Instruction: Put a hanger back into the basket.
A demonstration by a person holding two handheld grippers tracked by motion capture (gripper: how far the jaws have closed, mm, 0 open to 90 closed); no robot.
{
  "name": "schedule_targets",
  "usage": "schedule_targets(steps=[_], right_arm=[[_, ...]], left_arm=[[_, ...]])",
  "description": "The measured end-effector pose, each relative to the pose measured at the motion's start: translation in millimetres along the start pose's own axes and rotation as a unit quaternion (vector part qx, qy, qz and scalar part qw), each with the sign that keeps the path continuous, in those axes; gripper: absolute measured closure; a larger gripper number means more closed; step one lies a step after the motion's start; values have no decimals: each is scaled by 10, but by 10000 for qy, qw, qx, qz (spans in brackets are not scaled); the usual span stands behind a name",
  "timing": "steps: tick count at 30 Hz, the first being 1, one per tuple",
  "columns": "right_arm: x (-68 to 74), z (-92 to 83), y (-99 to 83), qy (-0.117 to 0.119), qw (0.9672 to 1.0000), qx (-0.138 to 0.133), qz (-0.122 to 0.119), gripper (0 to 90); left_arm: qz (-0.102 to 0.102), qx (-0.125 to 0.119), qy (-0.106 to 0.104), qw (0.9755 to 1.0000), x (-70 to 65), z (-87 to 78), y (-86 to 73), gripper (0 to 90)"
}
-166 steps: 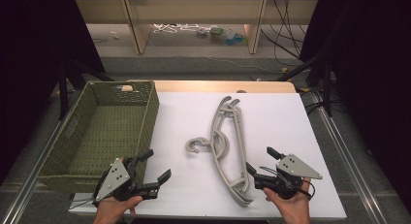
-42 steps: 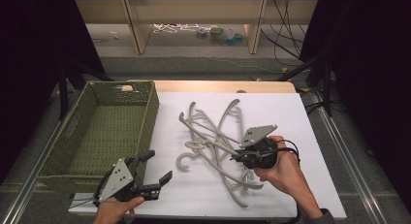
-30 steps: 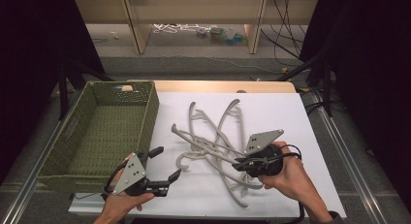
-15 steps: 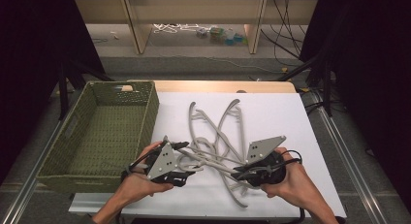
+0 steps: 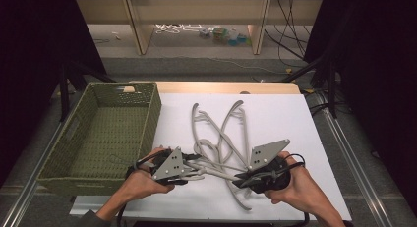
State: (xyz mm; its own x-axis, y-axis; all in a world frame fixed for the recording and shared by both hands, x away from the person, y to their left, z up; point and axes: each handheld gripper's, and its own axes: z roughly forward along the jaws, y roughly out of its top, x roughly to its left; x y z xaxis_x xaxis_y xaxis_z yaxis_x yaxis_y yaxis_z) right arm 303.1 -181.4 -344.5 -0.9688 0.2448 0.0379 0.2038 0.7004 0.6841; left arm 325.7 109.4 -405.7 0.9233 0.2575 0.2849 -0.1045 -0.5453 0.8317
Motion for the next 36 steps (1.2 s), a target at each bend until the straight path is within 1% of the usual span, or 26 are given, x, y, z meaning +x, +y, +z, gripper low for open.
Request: schedule_targets(steps=[1, 2, 3, 4, 7, 8, 10, 11, 13, 14, 16, 17, 18, 19, 20, 21, 23, 24, 26, 28, 29, 31, 32, 33, 34, 36], right_arm=[[-8, 2, -6, 50, 10000, -3, -14, 828], [-13, 1, -15, 120, 9999, -4, 17, 828], [-30, -1, -24, 157, 9999, -21, 7, 828], [-51, -2, -35, 199, 9998, -24, -43, 827], [-85, -13, -55, 305, 9995, -82, -44, 824], [-102, -20, -63, 309, 9995, -93, -70, 822], [-136, -36, -81, 354, 9992, -164, -97, 813], [-151, -50, -90, 337, 9992, -180, -77, 808], [-182, -84, -101, 280, 9993, -249, -65, 780], [-200, -100, -105, 187, 9995, -268, -7, 746], [-233, -128, -110, 10, 9996, -267, 83, 681], [-240, -141, -106, -79, 9995, -288, 122, 635], [-246, -154, -102, -191, 9993, -300, 153, 596], [-250, -162, -97, -298, 9989, -310, 197, 561], [-255, -175, -90, -371, 9985, -314, 252, 514], [-254, -186, -83, -474, 9977, -335, 348, 460], [-261, -204, -72, -690, 9957, -372, 494, 406], [-269, -214, -71, -790, 9945, -429, 536, 395], [-286, -231, -70, -932, 9918, -609, 631, 366], [-297, -246, -69, -1085, 9888, -731, 713, 358], [-296, -251, -70, -1138, 9881, -734, 727, 347], [-277, -251, -68, -1297, 9861, -680, 789, 334], [-273, -241, -68, -1393, 9850, -696, 739, 334], [-264, -242, -63, -1367, 9852, -690, 767, 334], [-250, -239, -57, -1389, 9844, -715, 803, 334], [-228, -237, -47, -1433, 9837, -779, 754, 333]], left_arm=[[53, 28, -67, 10000, 0, -4, 7, 640], [170, 20, -117, 9998, 5, -7, 17, 654], [130, -4, -166, 9998, 4, -9, 27, 696], [181, 22, -163, 9997, 7, -11, 37, 700], [148, 77, -268, 9995, 8, -12, 62, 714], [179, 99, -302, 9993, 12, -10, 73, 720], [123, 79, -350, 9993, 1, -6, 95, 733], [84, 71, -351, 9993, -7, -5, 111, 738], [95, 57, -397, 9992, 1, -11, 155, 755], [44, 41, -397, 9992, -3, -10, 179, 762], [96, 105, -406, 9991, -2, 0, 237, 772], [-19, 124, -410, 9991, -12, 8, 256, 776], [-43, 142, -416, 9990, -5, 16, 278, 779], [-226, 166, -423, 9987, -10, 26, 293, 780], [-308, 197, -400, 9985, -4, 31, 310, 781], [-445, 207, -390, 9980, -5, 33, 323, 783], [-660, 247, -411, 9967, 4, 30, 348, 786], [-667, 306, -330, 9968, 5, 31, 353, 788], [-755, 351, -277, 9961, 19, 30, 342, 789], [-982, 438, -285, 9938, 48, 14, 326, 790], [-1103, 411, -274, 9927, 57, 13, 315, 790], [-1237, 512, -238, 9907, 82, -6, 306, 790], [-1295, 576, -221, 9897, 101, -16, 299, 790], [-1439, 558, -236, 9877, 113, -20, 291, 790], [-1555, 577, -211, 9859, 132, -31, 284, 790], [-1756, 620, -201, 9823, 176, -62, 277, 790]])
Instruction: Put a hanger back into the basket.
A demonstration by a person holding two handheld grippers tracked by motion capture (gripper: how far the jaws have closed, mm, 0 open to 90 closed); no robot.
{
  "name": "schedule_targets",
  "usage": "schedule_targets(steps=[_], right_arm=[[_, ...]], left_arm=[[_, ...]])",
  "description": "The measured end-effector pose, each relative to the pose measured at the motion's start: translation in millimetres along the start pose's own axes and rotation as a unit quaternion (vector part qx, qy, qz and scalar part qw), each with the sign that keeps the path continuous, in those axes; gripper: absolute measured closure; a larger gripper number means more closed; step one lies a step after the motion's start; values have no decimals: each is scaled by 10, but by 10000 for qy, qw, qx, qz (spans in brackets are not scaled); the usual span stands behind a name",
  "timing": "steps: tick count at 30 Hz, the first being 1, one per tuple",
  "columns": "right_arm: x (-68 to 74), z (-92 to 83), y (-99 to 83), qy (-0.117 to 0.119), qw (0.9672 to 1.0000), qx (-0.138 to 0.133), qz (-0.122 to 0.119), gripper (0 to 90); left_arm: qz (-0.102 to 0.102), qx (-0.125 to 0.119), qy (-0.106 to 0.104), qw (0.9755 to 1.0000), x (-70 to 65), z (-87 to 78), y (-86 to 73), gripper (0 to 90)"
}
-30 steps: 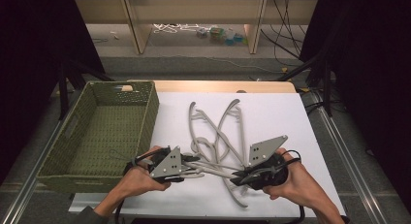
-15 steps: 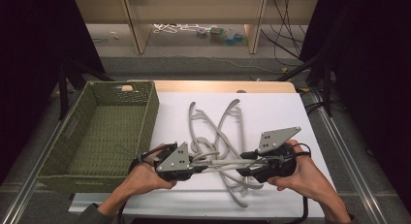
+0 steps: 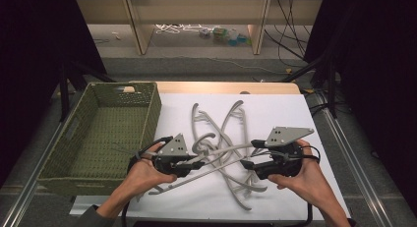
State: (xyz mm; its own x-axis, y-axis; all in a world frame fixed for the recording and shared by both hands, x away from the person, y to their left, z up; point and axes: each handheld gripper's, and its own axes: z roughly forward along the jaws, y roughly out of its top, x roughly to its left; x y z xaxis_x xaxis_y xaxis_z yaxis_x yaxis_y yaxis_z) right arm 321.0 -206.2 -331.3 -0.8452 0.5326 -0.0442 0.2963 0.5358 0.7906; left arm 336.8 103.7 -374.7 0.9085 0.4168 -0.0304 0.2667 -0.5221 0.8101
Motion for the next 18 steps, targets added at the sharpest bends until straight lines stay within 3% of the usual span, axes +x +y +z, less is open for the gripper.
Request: schedule_targets(steps=[5, 12, 18], right_arm=[[81, -27, 15, -49, 9999, -112, -19, 324], [180, -61, -19, -10, 9998, -216, -35, 316], [223, -48, -110, 55, 9997, -236, -38, 309]], left_arm=[[-360, 98, 56, 9993, 75, -147, 59, 791], [-829, -21, 61, 9965, 193, -494, 205, 790], [-1028, -155, 388, 9938, 358, -884, 275, 790]])
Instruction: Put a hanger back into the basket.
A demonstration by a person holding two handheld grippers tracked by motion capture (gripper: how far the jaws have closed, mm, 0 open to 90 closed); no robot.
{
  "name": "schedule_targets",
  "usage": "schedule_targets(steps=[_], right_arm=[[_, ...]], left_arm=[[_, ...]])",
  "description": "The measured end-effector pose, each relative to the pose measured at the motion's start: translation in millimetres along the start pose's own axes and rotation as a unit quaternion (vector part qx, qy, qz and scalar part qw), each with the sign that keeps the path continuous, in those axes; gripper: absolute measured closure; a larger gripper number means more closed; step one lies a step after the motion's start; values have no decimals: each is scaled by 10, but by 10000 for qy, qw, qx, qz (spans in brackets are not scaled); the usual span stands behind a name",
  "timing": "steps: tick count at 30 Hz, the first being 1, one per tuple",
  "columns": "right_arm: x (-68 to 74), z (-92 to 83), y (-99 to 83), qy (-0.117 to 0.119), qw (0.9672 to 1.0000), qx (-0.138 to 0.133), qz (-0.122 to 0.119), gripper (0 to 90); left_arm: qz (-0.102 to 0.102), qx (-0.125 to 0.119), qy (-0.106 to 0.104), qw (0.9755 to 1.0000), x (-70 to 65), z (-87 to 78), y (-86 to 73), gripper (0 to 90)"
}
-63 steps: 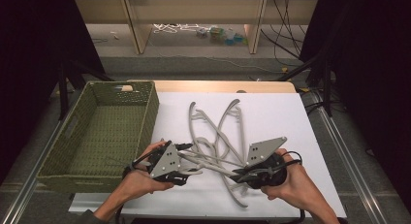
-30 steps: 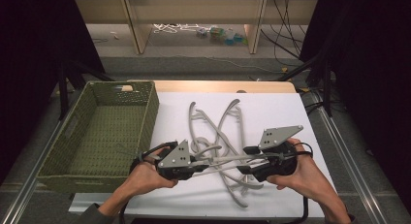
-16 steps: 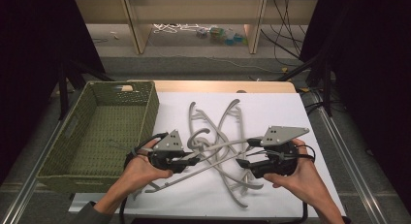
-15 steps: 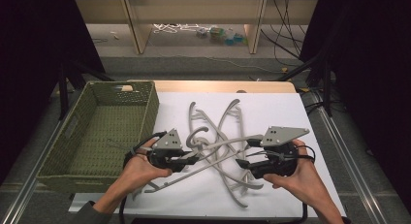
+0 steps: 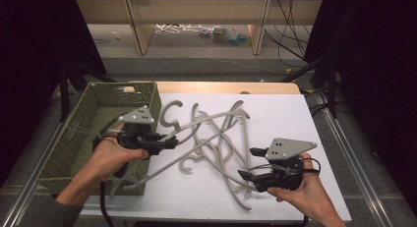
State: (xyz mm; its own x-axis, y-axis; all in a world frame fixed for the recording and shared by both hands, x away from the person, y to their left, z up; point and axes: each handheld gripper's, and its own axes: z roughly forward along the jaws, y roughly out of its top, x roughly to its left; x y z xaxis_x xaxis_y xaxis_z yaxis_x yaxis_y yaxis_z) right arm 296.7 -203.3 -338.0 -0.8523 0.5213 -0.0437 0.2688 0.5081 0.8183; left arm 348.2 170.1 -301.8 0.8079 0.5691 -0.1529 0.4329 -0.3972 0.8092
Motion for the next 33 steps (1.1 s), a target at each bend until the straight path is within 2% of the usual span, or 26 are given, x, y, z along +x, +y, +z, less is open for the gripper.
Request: schedule_targets(steps=[2, 4, 6, 14, 15, 16, 17, 22, 24, 26, 27, 32, 33], right_arm=[[-1, 4, -28, 24, 10000, 9, 12, 308], [0, 12, -50, 21, 10000, -3, 49, 308], [3, 31, -73, 1, 10000, -55, 54, 298], [4, 108, -150, -5, 9999, -111, 87, 242], [7, 119, -158, -31, 9999, -132, 106, 225], [8, 123, -164, -66, 9998, -111, 132, 199], [10, 131, -168, -68, 9998, -96, 157, 193], [25, 165, -192, -67, 9998, -118, 156, 170], [29, 182, -204, -63, 9998, -125, 131, 170], [31, 189, -215, -45, 9999, -84, 107, 170], [37, 197, -221, -56, 9999, -107, 122, 170], [44, 201, -245, -53, 9998, -103, 137, 170], [44, 206, -251, -68, 9998, -113, 137, 170]], left_arm=[[-85, -75, 100, 9999, 68, -139, 29, 790], [-83, -152, 251, 9995, 155, -276, 51, 790], [-166, -198, 432, 9987, 243, -400, 58, 790], [-455, -357, 1058, 9927, 635, -730, -34, 790], [-432, -319, 1137, 9921, 687, -767, -53, 790], [-429, -292, 1216, 9912, 736, -797, -72, 790], [-517, -330, 1299, 9896, 773, -811, -90, 791], [-549, -256, 1634, 9847, 986, -907, -183, 791], [-558, -219, 1743, 9829, 1064, -943, -214, 791], [-671, -293, 1855, 9799, 1137, -959, -247, 791], [-655, -191, 1911, 9792, 1180, -987, -261, 791], [-743, -244, 2156, 9734, 1386, -1030, -367, 790], [-765, -171, 2184, 9727, 1419, -1042, -387, 791]])
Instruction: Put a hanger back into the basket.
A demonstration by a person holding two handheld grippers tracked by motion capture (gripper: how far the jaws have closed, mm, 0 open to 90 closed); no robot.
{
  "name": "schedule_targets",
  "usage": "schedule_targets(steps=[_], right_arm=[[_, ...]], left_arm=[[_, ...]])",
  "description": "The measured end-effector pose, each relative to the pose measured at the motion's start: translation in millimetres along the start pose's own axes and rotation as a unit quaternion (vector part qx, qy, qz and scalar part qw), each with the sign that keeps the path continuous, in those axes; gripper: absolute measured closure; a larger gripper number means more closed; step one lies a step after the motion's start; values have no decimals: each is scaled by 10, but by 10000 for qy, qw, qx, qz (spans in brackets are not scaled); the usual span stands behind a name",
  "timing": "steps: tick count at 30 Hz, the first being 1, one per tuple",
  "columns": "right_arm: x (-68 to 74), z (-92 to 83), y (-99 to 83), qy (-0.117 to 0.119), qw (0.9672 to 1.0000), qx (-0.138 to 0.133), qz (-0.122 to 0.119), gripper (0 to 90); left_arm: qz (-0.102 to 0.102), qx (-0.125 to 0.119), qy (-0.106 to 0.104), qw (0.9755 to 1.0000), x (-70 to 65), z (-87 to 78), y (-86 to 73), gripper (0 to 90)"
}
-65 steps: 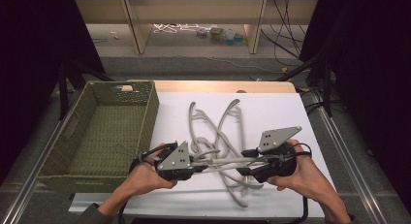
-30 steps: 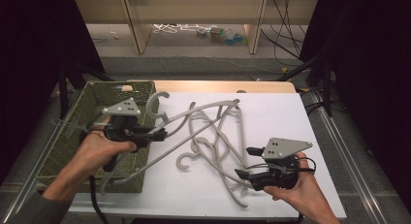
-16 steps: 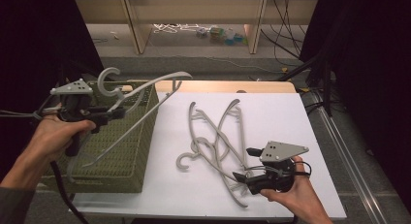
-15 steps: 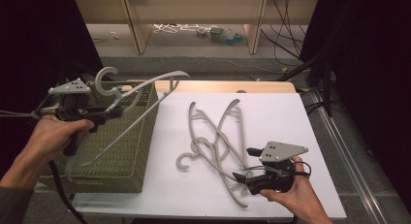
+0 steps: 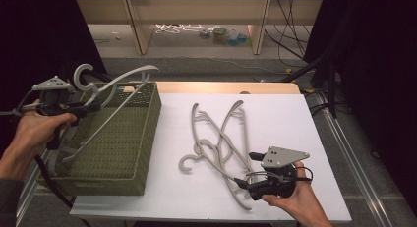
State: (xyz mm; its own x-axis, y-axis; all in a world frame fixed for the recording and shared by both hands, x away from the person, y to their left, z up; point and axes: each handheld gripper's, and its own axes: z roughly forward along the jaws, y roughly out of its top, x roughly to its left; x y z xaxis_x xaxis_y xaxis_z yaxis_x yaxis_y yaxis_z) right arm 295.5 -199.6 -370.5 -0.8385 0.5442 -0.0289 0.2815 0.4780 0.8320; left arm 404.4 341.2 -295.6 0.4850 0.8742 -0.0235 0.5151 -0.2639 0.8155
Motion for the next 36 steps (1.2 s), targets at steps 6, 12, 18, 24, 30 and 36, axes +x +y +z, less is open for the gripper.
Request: schedule_targets(steps=[6, 12, 18, 24, 30, 36], right_arm=[[9, 19, -17, 17, 10000, 24, 19, 171], [7, 20, -19, 18, 10000, 17, 29, 172], [8, 36, -26, 42, 10000, 43, 11, 173], [1, 33, -28, 38, 10000, 25, 27, 174], [-2, 33, -31, 41, 10000, 39, 45, 175], [-4, 56, -41, 80, 9999, 67, 44, 176]], left_arm=[[261, 187, 31, 9995, 131, 70, -105, 791], [277, 295, 92, 9991, 200, 144, -223, 791], [239, 354, 19, 9991, 268, 193, -305, 791], [511, 745, 20, 9959, 308, 266, -296, 791], [415, 993, 30, 9942, 313, 422, -362, 789], [131, 950, 40, 9954, 297, 580, -446, 788]])
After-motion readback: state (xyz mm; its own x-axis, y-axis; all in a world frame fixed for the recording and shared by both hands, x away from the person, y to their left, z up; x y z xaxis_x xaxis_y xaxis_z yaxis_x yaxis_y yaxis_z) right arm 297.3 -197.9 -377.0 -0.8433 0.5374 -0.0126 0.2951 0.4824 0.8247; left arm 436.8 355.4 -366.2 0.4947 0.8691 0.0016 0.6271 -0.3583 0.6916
